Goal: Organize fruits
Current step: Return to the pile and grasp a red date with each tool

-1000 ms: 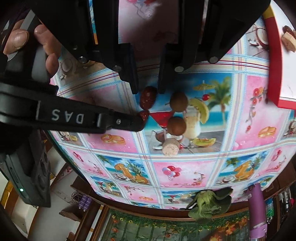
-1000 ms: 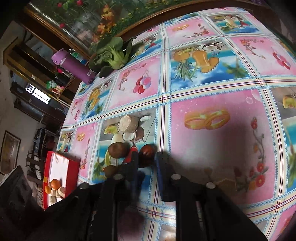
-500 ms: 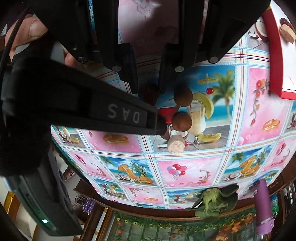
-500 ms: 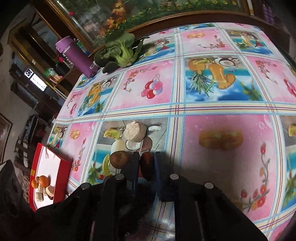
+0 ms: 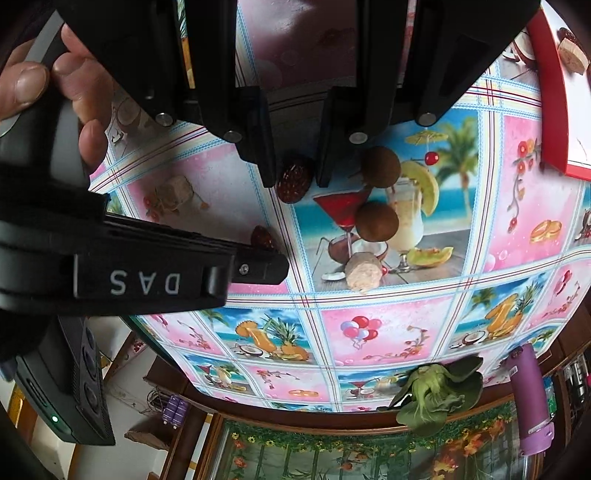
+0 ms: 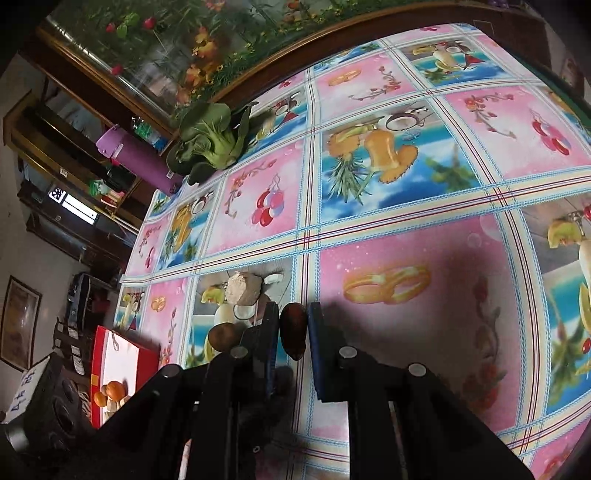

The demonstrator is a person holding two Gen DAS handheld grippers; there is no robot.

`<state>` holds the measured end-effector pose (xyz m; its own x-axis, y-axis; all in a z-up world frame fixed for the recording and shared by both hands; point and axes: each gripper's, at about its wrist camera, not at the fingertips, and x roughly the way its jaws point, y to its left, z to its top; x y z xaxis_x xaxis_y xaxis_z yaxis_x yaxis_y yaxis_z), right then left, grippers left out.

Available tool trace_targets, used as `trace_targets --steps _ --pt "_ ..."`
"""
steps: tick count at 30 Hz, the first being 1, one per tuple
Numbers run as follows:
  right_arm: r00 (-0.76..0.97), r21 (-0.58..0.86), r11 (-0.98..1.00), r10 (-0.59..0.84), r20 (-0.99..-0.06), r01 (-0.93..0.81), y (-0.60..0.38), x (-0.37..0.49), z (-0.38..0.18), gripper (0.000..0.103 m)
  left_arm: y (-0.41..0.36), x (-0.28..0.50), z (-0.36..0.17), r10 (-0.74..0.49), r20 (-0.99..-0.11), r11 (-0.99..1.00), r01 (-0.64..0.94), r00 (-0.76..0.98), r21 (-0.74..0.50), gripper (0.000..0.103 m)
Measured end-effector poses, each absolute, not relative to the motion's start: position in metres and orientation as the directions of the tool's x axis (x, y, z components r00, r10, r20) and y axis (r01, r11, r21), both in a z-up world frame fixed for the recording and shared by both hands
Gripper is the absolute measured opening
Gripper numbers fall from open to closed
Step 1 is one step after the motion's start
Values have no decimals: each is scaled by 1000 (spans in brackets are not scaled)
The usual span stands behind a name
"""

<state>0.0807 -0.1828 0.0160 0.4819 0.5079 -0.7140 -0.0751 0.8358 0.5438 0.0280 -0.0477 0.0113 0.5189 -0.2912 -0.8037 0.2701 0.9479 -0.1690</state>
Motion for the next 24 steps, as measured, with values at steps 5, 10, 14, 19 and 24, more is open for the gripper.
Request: trace_targets --steps 5,10,14,19,24 --pt "497 557 826 520 -695 -85 -186 75 19 14 -49 25 11 -301 -802 944 277 515 -177 18" --pt "513 556 825 522 -682 -100 -182 68 20 14 -43 13 23 -299 -780 947 272 550 -171 18" --pt "530 534 833 520 -670 -143 -173 59 24 14 -30 2 36 -312 -756 946 257 576 -195 18" --pt "527 535 809 573 -627 -243 -143 31 34 14 -6 -26 54 -289 -732 957 213 617 -198 18" --pt "464 545 755 655 -596 -365 -94 -11 41 14 29 -72 70 -237 -697 971 154 677 -182 18"
